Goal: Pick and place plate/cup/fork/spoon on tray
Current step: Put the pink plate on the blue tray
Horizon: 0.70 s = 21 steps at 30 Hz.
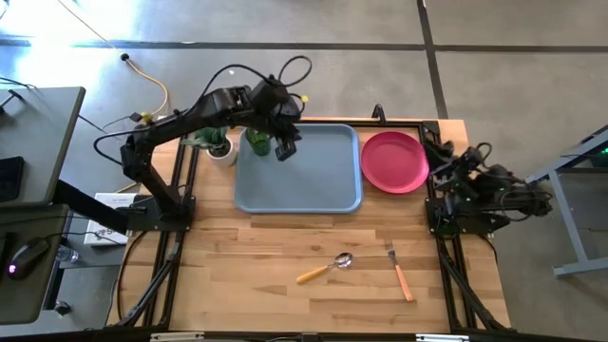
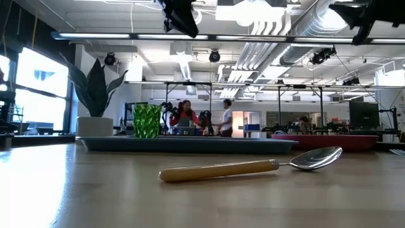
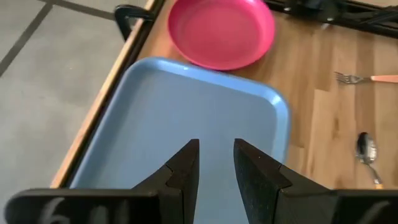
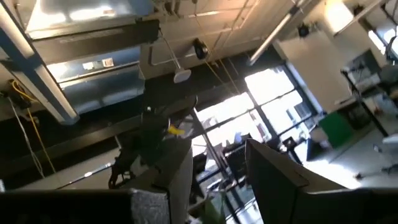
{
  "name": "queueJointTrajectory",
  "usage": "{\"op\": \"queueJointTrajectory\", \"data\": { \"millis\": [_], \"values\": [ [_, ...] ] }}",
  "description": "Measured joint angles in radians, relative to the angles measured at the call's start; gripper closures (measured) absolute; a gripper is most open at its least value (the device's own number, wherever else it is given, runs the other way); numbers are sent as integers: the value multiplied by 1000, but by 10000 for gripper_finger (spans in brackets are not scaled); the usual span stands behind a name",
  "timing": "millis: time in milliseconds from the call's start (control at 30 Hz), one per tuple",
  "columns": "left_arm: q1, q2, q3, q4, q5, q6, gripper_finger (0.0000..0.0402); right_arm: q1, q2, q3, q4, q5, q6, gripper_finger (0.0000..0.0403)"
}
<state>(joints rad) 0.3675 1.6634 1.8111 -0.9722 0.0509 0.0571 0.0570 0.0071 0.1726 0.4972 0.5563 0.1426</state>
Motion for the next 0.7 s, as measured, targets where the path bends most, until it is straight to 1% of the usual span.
{"op": "queueJointTrajectory", "data": {
  "millis": [67, 167, 233, 333, 467, 700],
  "values": [
    [-19, 0, 0, -1, 0, -13, 312, 0, 0, 59, -55, 0, -48, 263],
    [-48, 0, 0, 1, 0, -40, 311, 0, 0, 169, -203, -2, -87, 263],
    [-68, 0, 0, 3, -1, -63, 312, 0, 7, 250, -327, 6, -87, 263],
    [-101, 0, 0, 7, -1, -101, 311, 0, 40, 376, -540, 56, -42, 263],
    [-152, 12, 1, 35, -11, -150, 312, 0, 138, 548, -859, 82, 51, 263],
    [-234, 79, 1, 123, -34, -211, 312, 0, 384, 802, -1359, 76, 217, 263]
  ]
}}
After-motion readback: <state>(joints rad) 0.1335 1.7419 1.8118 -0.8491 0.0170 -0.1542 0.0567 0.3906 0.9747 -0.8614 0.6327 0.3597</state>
